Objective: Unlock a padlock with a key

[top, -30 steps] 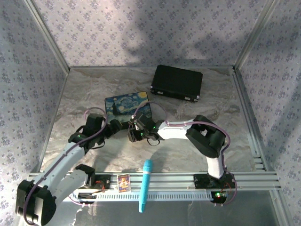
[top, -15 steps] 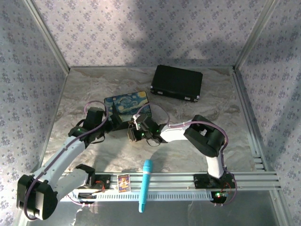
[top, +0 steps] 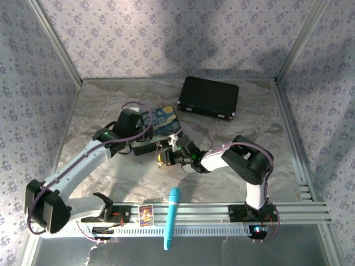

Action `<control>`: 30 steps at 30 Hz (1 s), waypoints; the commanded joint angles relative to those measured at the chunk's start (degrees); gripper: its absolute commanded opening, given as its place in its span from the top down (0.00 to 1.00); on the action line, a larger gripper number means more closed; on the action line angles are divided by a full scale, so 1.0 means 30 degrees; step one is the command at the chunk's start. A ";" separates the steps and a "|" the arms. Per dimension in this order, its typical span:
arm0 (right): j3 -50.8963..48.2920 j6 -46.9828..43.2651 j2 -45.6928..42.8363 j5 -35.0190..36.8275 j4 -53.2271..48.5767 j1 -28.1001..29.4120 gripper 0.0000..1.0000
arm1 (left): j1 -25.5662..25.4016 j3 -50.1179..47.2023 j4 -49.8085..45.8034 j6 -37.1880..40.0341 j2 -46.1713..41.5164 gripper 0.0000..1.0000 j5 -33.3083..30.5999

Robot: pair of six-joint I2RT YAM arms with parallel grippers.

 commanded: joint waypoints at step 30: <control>-0.3008 0.6250 0.2105 0.1470 0.8243 -0.0694 1.00 | -0.5677 0.1048 -0.1131 0.8654 0.8612 0.37 -0.1907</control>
